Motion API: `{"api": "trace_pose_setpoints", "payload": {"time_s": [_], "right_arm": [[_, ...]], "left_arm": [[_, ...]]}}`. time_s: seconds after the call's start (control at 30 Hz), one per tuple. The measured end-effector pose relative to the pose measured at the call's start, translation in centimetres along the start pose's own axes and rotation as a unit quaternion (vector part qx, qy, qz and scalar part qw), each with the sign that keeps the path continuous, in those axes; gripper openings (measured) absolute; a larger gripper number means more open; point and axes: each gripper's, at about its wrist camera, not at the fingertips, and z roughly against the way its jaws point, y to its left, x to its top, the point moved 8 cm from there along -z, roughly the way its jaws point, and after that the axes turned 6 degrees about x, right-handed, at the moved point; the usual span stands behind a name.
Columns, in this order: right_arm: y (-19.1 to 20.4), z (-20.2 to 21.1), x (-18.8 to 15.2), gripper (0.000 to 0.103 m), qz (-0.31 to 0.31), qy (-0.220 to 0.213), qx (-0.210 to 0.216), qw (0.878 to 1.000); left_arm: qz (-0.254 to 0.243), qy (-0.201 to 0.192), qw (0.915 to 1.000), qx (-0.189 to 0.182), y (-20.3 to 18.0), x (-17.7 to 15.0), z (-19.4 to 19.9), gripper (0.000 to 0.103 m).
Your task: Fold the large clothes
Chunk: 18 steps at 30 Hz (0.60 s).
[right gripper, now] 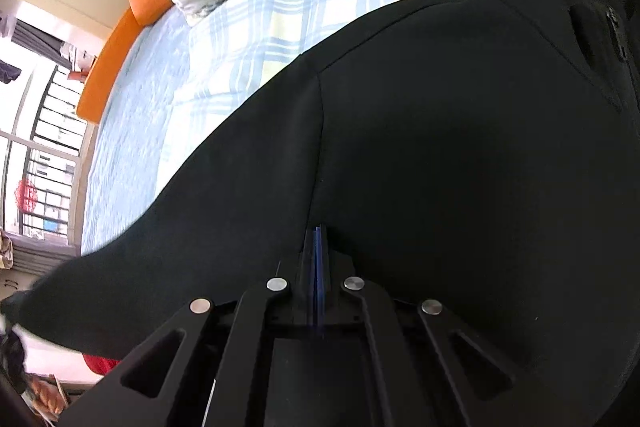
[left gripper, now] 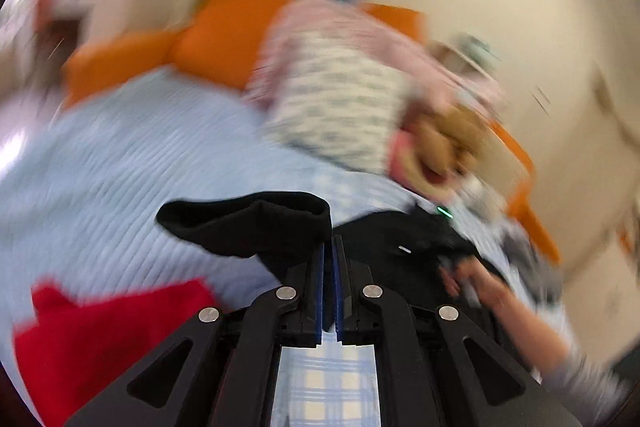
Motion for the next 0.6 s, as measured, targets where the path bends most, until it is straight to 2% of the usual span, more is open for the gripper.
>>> {"api": "trace_pose_setpoints", "payload": {"time_s": [0.07,0.1,0.13,0.2,0.27,0.3,0.33,0.4,0.43,0.47,0.5,0.6], "right_arm": [[0.3,-0.2,0.4,0.0,0.006,0.011,-0.007,1.0],[0.4,-0.3,0.5,0.0,0.012,0.016,-0.012,1.0],[0.6,-0.4,0.8,0.0,0.015,0.019,-0.014,1.0],[0.8,-0.8,1.1,0.0,0.016,0.025,-0.013,0.999],[0.7,-0.9,1.3,0.0,0.008,0.031,-0.002,0.999],[0.7,-0.9,1.3,0.0,0.007,0.034,0.001,0.999],[0.6,-0.9,1.4,0.0,0.009,0.038,0.002,0.999],[0.7,-0.9,1.4,0.0,0.018,0.043,-0.003,0.999],[0.8,-1.0,1.4,0.0,0.025,0.048,-0.009,0.999],[0.8,-1.1,1.6,0.0,0.03,0.051,-0.013,0.998],[0.9,-1.1,1.7,0.0,0.034,0.055,-0.016,0.998],[1.0,-1.2,2.0,0.0,0.045,0.068,-0.018,0.996]], "left_arm": [[-0.081,-0.001,0.9966,-0.016,-5.3,0.5,0.8,0.009],[-0.124,-0.001,0.992,-0.021,-7.9,0.5,1.1,0.009],[-0.18,-0.004,0.9832,-0.03,-11.4,0.4,1.4,0.009],[-0.241,0.004,0.9688,-0.057,-16.2,-0.5,1.8,0.009],[-0.319,0.01,0.9435,-0.089,-21.6,-2.5,2.4,0.009],[-0.375,0.01,0.921,-0.104,-24.7,-4.5,2.7,0.009],[-0.409,0.014,0.9049,-0.117,-26.6,-6.1,2.9,0.009],[-0.473,0.026,0.8673,-0.154,-30.5,-10.1,3.4,0.009],[-0.505,0.036,0.8434,-0.181,-32.4,-12.8,3.7,0.009],[-0.53,0.041,0.8238,-0.198,-33.5,-14.9,3.9,0.009],[-0.565,0.054,0.7939,-0.218,-34.9,-17.8,4.0,0.009],[-0.627,0.084,0.7367,-0.24,-36.5,-23.7,3.6,0.009]]}}
